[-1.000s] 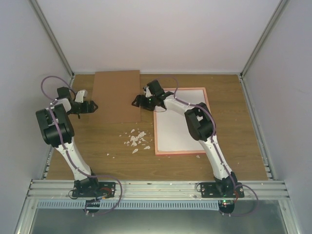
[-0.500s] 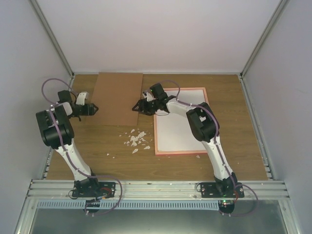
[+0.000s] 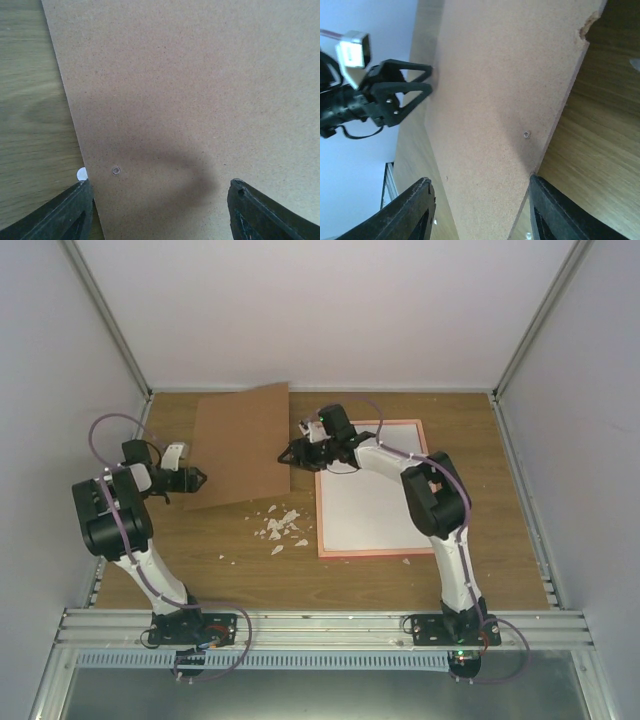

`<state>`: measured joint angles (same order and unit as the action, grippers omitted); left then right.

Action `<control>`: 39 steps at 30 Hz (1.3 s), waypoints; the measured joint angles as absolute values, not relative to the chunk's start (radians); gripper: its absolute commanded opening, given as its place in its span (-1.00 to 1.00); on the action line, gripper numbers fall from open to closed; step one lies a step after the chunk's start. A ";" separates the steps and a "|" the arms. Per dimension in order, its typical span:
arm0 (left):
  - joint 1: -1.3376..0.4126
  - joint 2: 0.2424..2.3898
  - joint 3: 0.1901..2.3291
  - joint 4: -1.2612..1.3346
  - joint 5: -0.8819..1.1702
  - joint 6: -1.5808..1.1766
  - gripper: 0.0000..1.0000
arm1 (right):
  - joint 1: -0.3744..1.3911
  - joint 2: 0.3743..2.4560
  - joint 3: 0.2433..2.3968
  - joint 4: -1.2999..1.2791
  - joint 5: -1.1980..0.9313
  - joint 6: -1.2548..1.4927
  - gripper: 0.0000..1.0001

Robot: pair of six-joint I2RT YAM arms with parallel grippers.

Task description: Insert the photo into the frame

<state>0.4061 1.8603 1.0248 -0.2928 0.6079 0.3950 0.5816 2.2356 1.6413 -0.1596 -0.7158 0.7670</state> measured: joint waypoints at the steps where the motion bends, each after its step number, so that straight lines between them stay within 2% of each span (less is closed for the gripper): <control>1: 0.403 1.857 1.021 -0.294 0.609 0.395 0.46 | 0.582 2.212 1.635 -0.166 -0.717 0.750 0.04; 8: 0.345 1.854 1.020 -0.307 0.619 0.391 0.46 | 0.564 2.093 1.592 -0.204 -0.717 0.656 0.03; 21: 0.172 1.863 1.010 -0.321 0.725 0.345 0.45 | 0.404 1.995 1.302 -0.315 -0.712 0.579 -0.03; 29: 0.147 1.890 1.018 -0.333 0.817 0.340 0.45 | 0.346 1.998 1.265 -0.324 -0.701 0.577 0.19; 33: 0.145 1.893 1.019 -0.337 0.828 0.340 0.46 | 0.329 2.011 1.275 -0.324 -0.701 0.583 0.20; 38: 0.145 1.894 1.020 -0.338 0.828 0.339 0.46 | 0.326 2.044 1.296 -0.322 -0.709 0.590 0.05; 39: 0.145 1.894 1.020 -0.338 0.828 0.339 0.46 | 0.326 2.057 1.305 -0.322 -0.714 0.593 -0.03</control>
<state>0.1452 1.8938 1.0203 -0.3382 0.8280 0.3386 0.3260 2.0567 1.3052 -0.3218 -0.7139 0.5934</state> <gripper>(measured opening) 0.729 0.550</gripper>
